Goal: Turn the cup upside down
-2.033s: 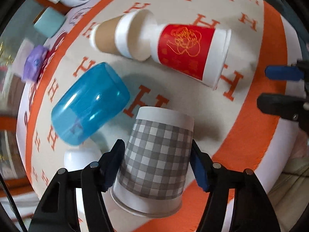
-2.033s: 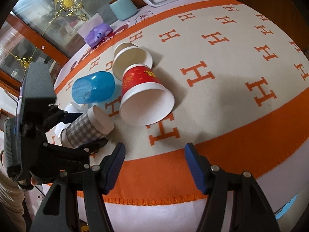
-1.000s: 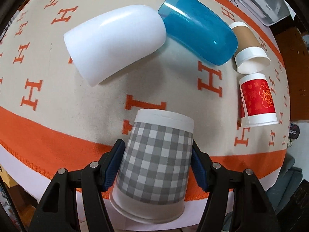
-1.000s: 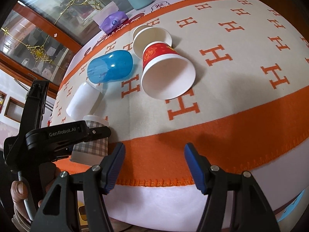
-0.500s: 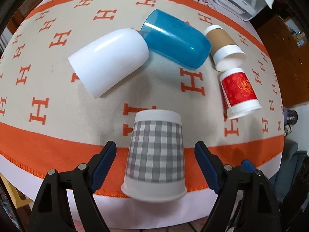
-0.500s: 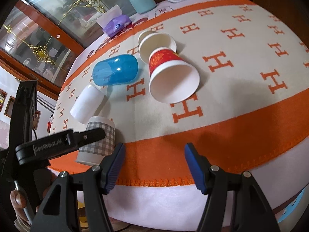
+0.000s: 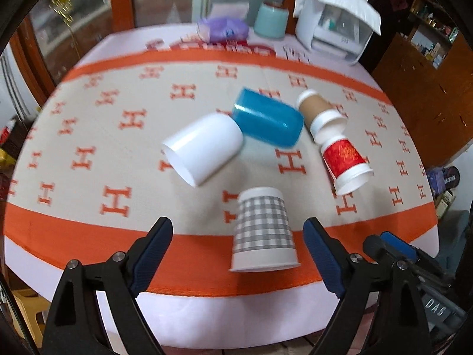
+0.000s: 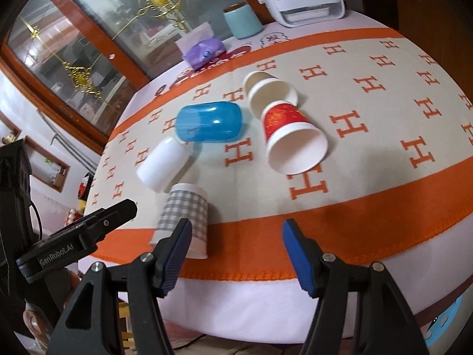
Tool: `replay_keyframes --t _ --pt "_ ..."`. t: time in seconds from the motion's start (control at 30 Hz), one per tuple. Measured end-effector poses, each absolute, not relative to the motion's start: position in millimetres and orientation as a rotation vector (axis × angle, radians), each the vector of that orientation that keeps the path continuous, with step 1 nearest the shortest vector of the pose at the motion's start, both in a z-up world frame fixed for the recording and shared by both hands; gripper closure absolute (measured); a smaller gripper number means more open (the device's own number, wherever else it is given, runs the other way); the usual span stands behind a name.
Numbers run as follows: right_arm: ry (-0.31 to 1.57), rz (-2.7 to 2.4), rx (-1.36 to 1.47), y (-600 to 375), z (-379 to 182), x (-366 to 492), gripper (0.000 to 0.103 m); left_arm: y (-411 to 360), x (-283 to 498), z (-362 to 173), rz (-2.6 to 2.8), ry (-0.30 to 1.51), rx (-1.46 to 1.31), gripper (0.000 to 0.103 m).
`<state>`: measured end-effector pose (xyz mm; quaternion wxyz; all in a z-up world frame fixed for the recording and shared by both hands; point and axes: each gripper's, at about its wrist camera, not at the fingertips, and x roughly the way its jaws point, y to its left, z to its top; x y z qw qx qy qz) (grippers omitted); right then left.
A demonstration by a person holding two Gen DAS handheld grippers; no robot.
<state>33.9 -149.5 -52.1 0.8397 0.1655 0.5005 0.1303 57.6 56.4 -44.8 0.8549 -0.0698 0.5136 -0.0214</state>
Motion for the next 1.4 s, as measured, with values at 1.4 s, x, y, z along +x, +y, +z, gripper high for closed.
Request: replay_keyframes --t 1.4 --pt "1.255 0.398 0.304 -76 -81 79 0.037 125 31 -73 0.012 0.979 -0.118 0.002"
